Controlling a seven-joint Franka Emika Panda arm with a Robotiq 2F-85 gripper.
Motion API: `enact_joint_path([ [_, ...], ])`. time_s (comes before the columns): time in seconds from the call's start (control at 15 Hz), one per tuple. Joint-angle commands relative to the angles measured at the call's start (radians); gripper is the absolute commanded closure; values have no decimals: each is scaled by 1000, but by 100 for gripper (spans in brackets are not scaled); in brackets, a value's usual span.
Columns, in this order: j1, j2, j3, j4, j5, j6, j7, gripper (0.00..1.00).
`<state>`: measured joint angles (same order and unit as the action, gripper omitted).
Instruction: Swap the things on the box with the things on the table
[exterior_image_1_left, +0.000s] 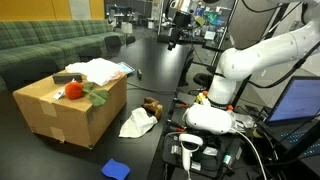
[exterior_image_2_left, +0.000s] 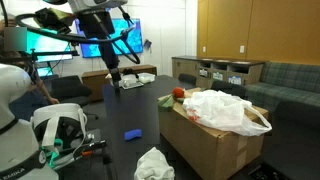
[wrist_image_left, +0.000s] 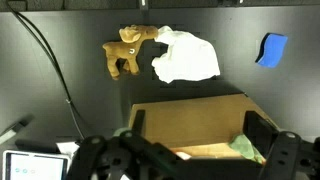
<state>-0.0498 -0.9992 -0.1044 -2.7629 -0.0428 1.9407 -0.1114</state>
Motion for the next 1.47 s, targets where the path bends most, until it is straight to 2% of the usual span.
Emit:
enact_joint_path([
  [0.0, -1, 0, 1, 4, 1, -2, 0, 0],
  [0.4, -7, 12, 0, 4, -5, 10, 2, 0],
  [0.6, -14, 80, -18, 3, -20, 62, -15, 0],
  [0.8, -22, 210, -40, -4, -45, 160, -36, 0],
  [1.13, -24, 473, -88, -20, -75, 390, -108, 0],
  [1.4, -19, 696, -140, -22, -34, 554, -204, 0],
])
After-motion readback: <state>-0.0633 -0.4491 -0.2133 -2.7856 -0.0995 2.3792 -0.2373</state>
